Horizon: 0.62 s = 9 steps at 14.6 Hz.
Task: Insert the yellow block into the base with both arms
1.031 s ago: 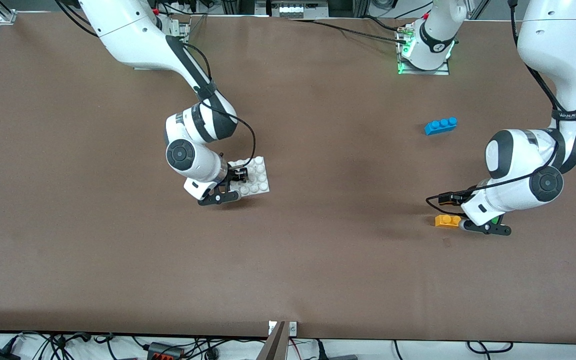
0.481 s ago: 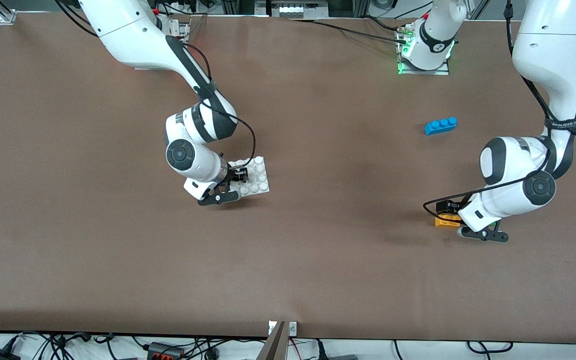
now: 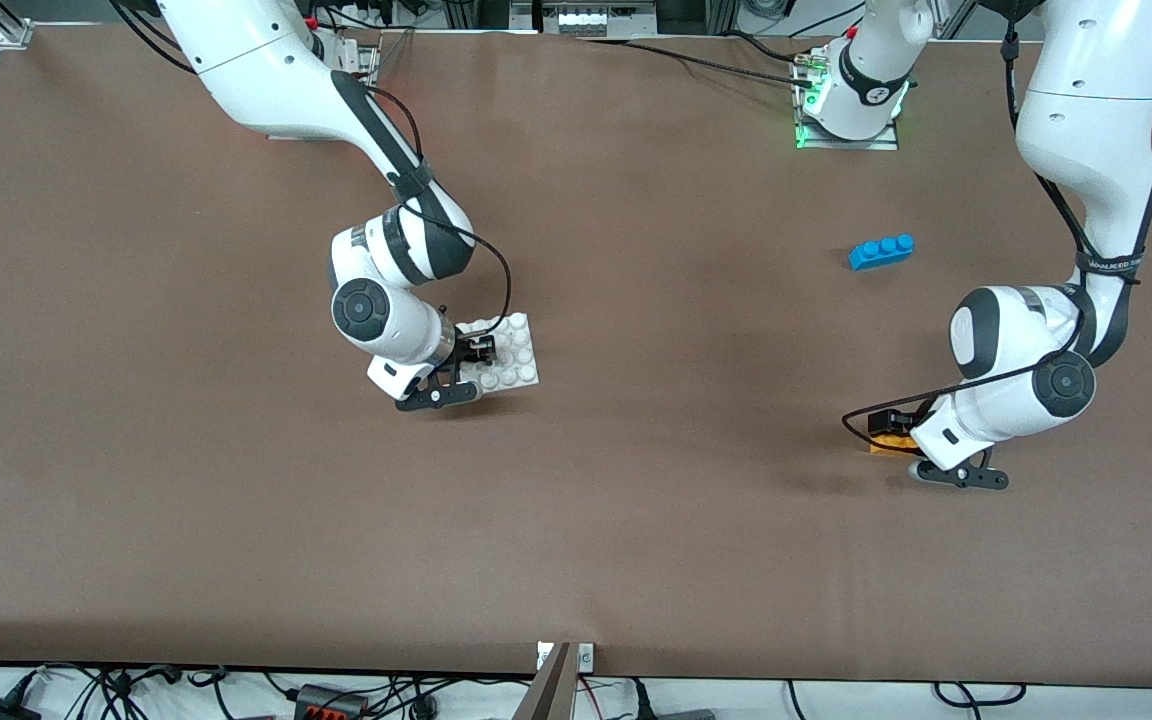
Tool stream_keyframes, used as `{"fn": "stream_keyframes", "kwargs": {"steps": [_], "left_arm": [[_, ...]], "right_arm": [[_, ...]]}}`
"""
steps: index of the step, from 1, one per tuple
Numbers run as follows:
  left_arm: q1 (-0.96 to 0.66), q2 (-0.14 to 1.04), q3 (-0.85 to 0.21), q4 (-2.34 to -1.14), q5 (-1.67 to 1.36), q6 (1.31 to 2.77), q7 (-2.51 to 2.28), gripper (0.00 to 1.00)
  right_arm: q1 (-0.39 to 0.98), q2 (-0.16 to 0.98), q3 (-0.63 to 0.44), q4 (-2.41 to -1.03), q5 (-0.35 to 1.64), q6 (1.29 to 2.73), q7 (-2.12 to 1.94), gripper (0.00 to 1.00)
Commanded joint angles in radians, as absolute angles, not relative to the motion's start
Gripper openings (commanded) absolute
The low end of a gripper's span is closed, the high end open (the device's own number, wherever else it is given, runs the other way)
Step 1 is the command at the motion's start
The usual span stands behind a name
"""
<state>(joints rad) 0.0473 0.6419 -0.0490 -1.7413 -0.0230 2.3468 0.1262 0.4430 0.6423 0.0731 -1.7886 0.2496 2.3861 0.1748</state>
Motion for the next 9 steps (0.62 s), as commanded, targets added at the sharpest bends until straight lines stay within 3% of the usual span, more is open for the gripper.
{"fn": "stream_keyframes", "kwargs": {"steps": [1, 6, 9], "left_arm": [[0.049, 0.669, -0.049, -1.717, -0.025, 2.367, 0.149, 1.00], [0.045, 0.686, -0.049, -1.717, -0.026, 2.375, 0.147, 1.00], [0.045, 0.686, -0.049, -1.717, -0.026, 2.375, 0.149, 0.86]], "right_arm": [[0.588, 0.888, 0.089, -1.536, 0.331, 2.439, 0.449, 0.41], [0.592, 0.888, 0.089, -1.534, 0.331, 2.439, 0.453, 0.41], [0.604, 0.899, 0.089, -1.534, 0.330, 2.441, 0.456, 0.41]]}}
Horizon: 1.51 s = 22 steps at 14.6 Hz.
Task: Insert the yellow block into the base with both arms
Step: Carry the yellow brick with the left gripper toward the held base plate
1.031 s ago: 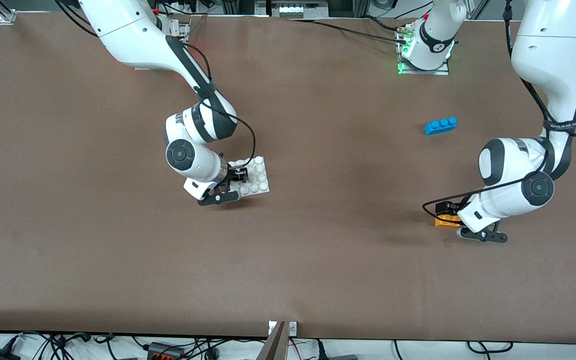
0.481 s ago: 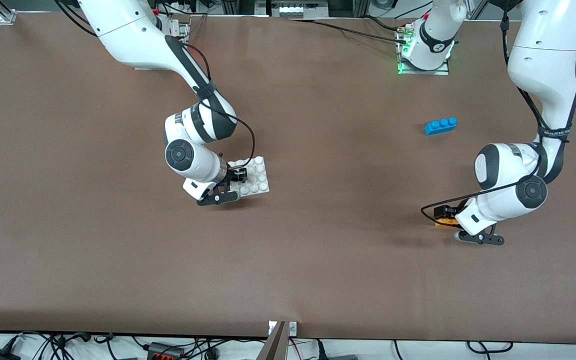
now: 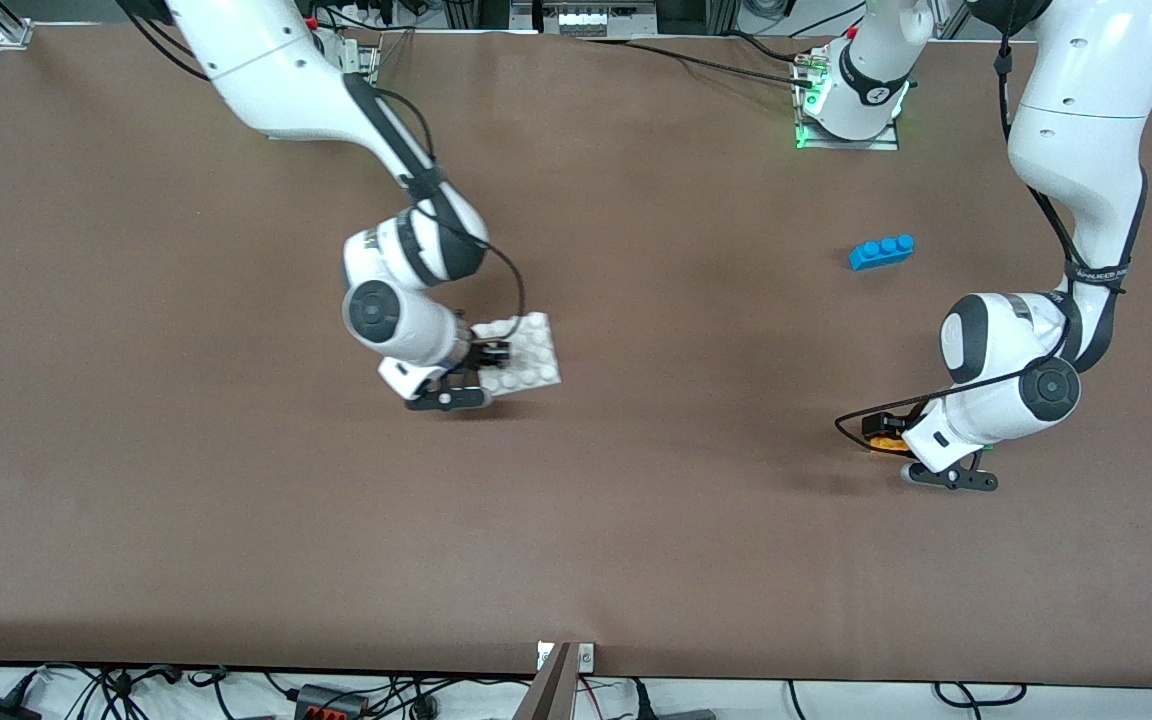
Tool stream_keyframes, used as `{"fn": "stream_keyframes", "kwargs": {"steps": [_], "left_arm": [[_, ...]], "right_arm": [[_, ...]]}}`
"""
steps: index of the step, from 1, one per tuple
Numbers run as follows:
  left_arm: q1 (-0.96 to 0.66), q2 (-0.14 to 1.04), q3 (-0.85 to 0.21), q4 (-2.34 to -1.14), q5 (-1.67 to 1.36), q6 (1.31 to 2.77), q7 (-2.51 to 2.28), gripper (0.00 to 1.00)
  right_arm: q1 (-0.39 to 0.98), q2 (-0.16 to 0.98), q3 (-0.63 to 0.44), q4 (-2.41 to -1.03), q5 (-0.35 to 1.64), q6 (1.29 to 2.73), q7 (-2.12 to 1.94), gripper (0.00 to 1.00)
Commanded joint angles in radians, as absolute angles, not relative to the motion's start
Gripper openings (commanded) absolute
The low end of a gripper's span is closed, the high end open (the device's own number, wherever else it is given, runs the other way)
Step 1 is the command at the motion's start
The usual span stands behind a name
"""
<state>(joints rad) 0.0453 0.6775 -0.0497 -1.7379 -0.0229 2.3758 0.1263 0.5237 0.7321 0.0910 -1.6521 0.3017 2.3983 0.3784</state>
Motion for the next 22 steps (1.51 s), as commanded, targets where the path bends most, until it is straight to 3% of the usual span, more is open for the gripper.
{"fn": "stream_keyframes", "kwargs": {"steps": [1, 7, 8, 10, 11, 12, 18, 20, 22], "left_arm": [[0.048, 0.686, -0.049, -1.717, -0.028, 2.375, 0.147, 0.82], [0.044, 0.677, -0.051, -1.701, -0.032, 2.356, 0.138, 0.55], [0.044, 0.673, -0.051, -1.695, -0.032, 2.329, 0.138, 0.54], [0.049, 0.669, -0.052, -1.663, -0.037, 2.263, 0.144, 0.53], [0.051, 0.649, -0.057, -1.652, -0.043, 2.208, 0.144, 0.53], [0.052, 0.637, -0.070, -1.637, -0.043, 2.163, 0.144, 0.52], [0.045, 0.608, -0.176, -1.559, -0.119, 2.023, 0.083, 0.45], [0.037, 0.600, -0.218, -1.552, -0.140, 2.005, -0.042, 0.45], [0.037, 0.595, -0.277, -1.554, -0.140, 1.979, -0.225, 0.45]], "right_arm": [[0.612, 0.908, 0.089, -1.529, 0.331, 2.442, 0.460, 0.41], [0.626, 0.911, 0.089, -1.505, 0.331, 2.442, 0.488, 0.41], [0.623, 0.907, 0.089, -1.502, 0.330, 2.439, 0.486, 0.44], [0.615, 0.882, 0.086, -1.493, 0.319, 2.434, 0.489, 0.60], [0.612, 0.871, 0.083, -1.491, 0.318, 2.431, 0.489, 0.72], [0.612, 0.852, 0.078, -1.496, 0.316, 2.421, 0.488, 0.76], [0.560, 0.645, 0.008, -1.494, 0.284, 2.105, 0.485, 0.77], [0.561, 0.595, -0.061, -1.494, 0.180, 2.016, 0.486, 1.00], [0.560, 0.549, -0.109, -1.494, 0.033, 1.952, 0.485, 1.00]]}}
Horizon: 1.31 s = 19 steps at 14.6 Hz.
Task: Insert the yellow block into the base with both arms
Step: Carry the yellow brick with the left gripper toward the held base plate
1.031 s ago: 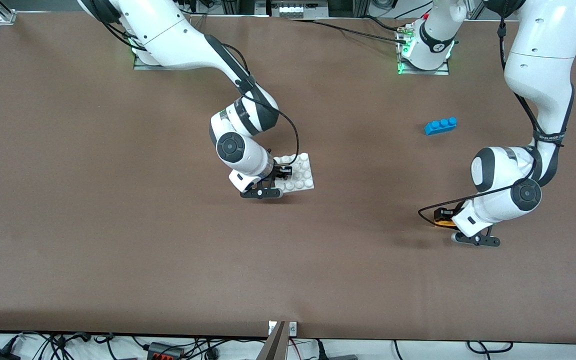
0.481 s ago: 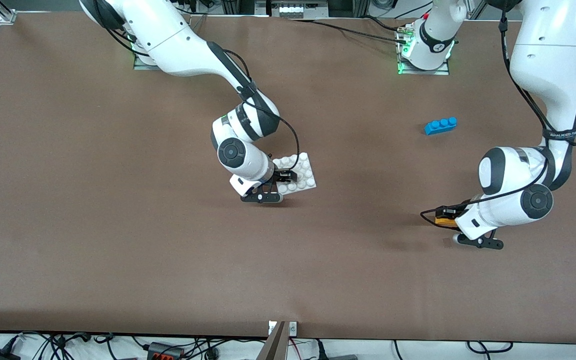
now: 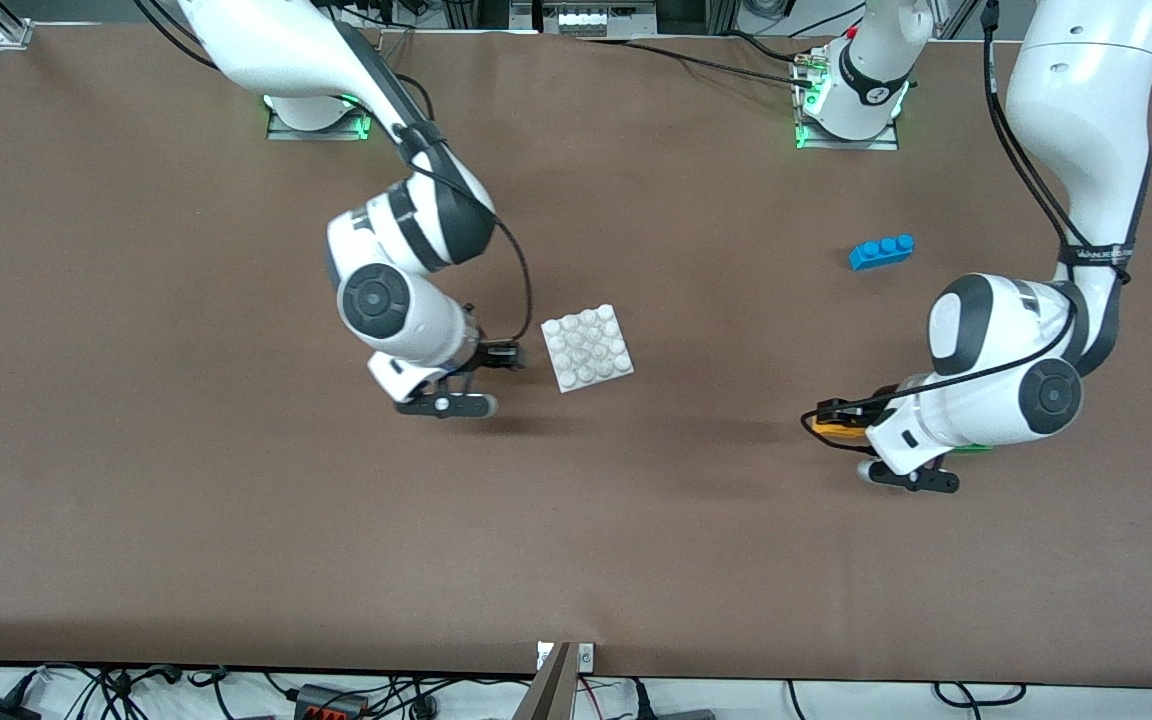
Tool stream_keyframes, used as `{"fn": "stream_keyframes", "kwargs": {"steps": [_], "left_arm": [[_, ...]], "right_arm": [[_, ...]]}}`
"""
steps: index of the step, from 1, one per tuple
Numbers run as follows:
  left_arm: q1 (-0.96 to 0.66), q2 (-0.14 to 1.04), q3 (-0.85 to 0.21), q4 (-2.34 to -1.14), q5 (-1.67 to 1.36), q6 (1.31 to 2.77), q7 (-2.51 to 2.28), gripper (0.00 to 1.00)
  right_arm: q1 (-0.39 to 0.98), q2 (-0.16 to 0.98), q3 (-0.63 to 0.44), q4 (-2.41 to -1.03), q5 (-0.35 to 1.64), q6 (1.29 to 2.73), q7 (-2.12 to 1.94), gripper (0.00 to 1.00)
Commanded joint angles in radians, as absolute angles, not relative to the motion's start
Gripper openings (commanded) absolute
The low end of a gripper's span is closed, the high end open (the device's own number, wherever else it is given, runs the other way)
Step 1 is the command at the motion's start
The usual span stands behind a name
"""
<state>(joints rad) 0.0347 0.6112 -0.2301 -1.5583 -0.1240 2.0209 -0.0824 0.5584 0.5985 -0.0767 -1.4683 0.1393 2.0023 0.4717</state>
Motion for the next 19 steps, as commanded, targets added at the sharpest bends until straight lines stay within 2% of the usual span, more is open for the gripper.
{"fn": "stream_keyframes", "kwargs": {"steps": [1, 4, 9, 13, 17, 19], "left_arm": [[0.035, 0.595, -0.308, -1.554, -0.140, 1.979, -0.315, 0.45], [-0.038, 0.607, -0.341, -1.552, -0.140, 1.993, -0.571, 0.45], [-0.191, 0.634, -0.341, -1.551, -0.136, 2.074, -0.748, 0.43], [-0.218, 0.673, -0.341, -1.554, -0.175, 2.117, -0.899, 0.44], [-0.326, 0.692, -0.341, -1.554, -0.172, 2.138, -0.907, 0.43], [-0.353, 0.701, -0.341, -1.554, -0.172, 2.157, -0.907, 0.43]], "right_arm": [[0.558, 0.528, -0.129, -1.494, -0.029, 1.904, 0.482, 1.00], [0.520, 0.456, -0.179, -1.496, -0.060, 1.760, 0.329, 1.00], [0.330, 0.330, -0.181, -1.494, -0.058, 1.590, -0.079, 1.00], [0.217, 0.203, -0.199, -1.493, -0.057, 1.453, -0.212, 1.00], [0.109, 0.140, -0.198, -1.494, 0.017, 1.457, -0.265, 1.00], [0.106, 0.130, -0.198, -1.505, 0.000, 1.447, -0.278, 1.00]]}}
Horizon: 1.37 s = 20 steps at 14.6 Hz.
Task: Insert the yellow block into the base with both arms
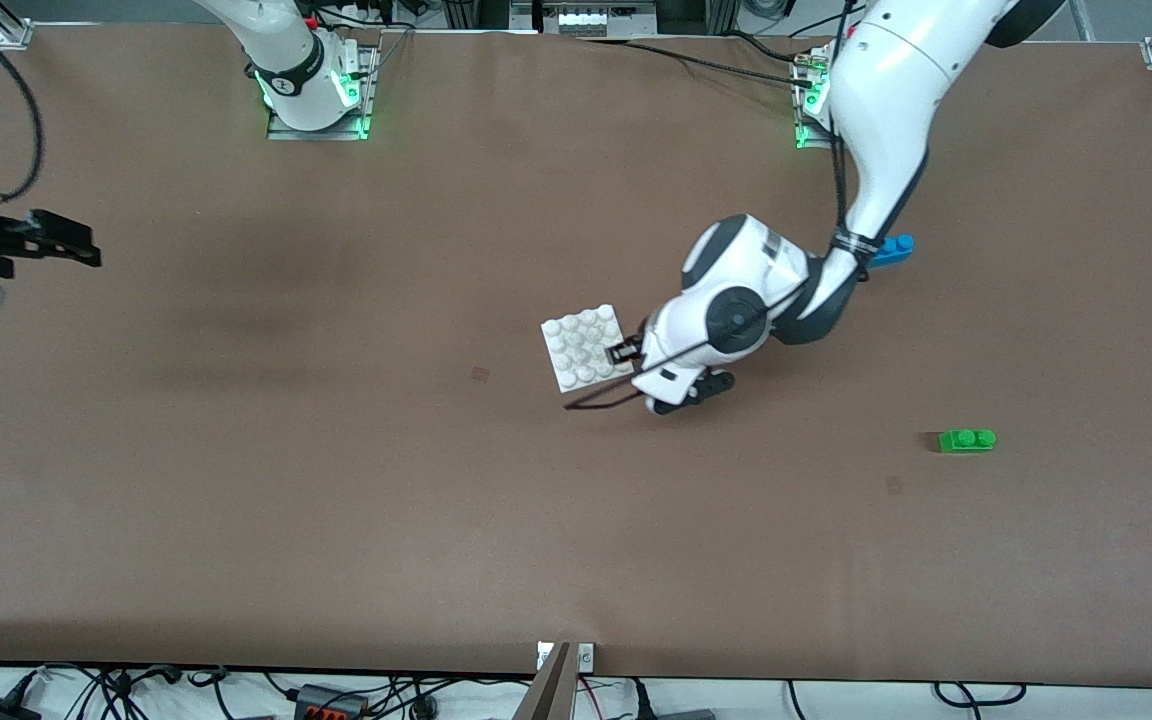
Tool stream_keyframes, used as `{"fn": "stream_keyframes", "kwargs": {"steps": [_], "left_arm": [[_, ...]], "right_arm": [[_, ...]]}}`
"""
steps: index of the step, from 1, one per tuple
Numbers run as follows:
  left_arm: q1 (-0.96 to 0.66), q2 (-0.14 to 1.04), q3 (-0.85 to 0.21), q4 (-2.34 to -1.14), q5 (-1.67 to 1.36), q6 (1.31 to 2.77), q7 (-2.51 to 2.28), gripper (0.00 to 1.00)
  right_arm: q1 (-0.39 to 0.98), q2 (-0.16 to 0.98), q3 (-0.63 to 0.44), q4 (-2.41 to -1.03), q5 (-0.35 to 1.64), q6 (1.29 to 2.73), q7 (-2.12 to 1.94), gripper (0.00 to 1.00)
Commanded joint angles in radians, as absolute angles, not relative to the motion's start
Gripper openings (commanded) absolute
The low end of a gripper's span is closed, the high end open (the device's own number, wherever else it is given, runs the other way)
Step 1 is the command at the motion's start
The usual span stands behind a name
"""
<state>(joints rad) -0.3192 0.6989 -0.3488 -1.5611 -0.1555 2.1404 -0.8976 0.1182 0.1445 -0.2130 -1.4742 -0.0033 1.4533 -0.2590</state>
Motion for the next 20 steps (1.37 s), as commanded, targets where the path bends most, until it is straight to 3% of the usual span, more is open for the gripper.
{"fn": "stream_keyframes", "kwargs": {"steps": [1, 6, 11, 17, 20], "left_arm": [[-0.366, 0.704, -0.341, -1.554, -0.170, 2.161, -0.907, 0.43], [-0.431, 0.733, -0.328, -1.557, -0.163, 2.221, -0.905, 0.43], [-0.449, 0.773, -0.328, -1.555, -0.110, 2.275, -0.904, 0.43], [-0.462, 0.792, -0.327, -1.554, -0.107, 2.313, -0.900, 0.43], [-0.460, 0.804, -0.325, -1.554, -0.109, 2.345, -0.899, 0.43]], "right_arm": [[0.112, 0.136, -0.196, -1.520, -0.026, 1.447, -0.270, 1.00], [0.009, 0.091, -0.147, -1.561, -0.017, 1.448, -0.270, 1.00], [-0.118, -0.027, 0.044, -1.689, -0.029, 1.459, -0.171, 1.00], [-0.117, -0.066, 0.043, -1.681, -0.037, 1.584, -0.141, 1.00], [-0.103, -0.072, 0.034, -1.678, -0.035, 1.575, -0.138, 1.00]]}}
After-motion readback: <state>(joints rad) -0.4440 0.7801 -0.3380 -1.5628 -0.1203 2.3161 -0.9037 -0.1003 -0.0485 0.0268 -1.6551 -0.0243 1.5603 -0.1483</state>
